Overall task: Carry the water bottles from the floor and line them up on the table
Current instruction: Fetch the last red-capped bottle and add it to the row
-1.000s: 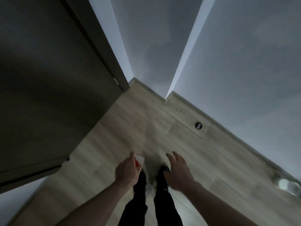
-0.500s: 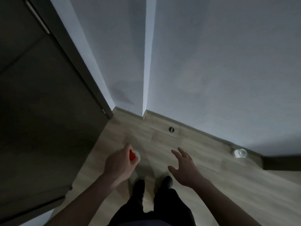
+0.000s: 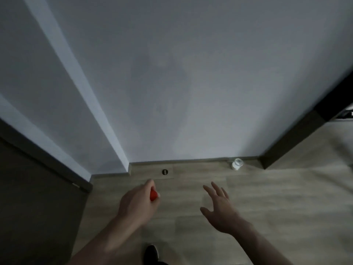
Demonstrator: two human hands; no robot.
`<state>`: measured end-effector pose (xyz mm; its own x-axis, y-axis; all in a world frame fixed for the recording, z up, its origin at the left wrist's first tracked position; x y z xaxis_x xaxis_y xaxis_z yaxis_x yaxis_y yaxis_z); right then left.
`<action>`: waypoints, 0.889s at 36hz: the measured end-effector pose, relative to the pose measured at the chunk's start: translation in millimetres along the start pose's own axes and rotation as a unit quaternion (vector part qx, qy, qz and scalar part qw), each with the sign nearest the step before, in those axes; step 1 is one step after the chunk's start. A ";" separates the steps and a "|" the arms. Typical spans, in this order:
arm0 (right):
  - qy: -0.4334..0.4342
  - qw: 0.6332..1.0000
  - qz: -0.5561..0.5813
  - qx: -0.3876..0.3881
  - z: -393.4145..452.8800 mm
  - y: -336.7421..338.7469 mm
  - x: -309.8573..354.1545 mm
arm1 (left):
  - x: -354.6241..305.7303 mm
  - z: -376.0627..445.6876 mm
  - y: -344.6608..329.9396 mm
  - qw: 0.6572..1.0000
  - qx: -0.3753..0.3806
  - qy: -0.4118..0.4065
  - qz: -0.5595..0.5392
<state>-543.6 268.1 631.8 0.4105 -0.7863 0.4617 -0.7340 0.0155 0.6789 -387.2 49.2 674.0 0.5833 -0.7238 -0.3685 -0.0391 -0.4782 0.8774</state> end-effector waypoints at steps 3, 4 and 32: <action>-0.020 1.000 -0.001 -0.022 -33.0 20.9 -61.2 | -64.2 6.1 -16.5 1.000 -0.006 -0.024 0.012; -0.025 0.999 -0.005 -0.027 -44.6 28.7 -82.5 | -87.1 7.0 -22.8 0.999 -0.010 -0.031 0.016; -0.139 0.973 0.072 -0.170 -223.9 255.5 -478.9 | -581.0 66.8 -149.6 0.953 0.041 -0.289 0.076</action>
<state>-806.6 787.0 711.9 0.1193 -0.8970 0.4257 -0.5317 0.3044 0.7903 -774.4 508.0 736.3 0.0217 -0.9298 -0.3675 -0.1638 -0.3659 0.9161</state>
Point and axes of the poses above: each hand's wrist, its own z-axis towards the middle knuckle, its own y-axis out of the back of the hand, x = y × z, the point moved 1 cm from there along z, towards the middle knuckle, and after that the axes turned 9 degrees about x, right-handed, at the moved point
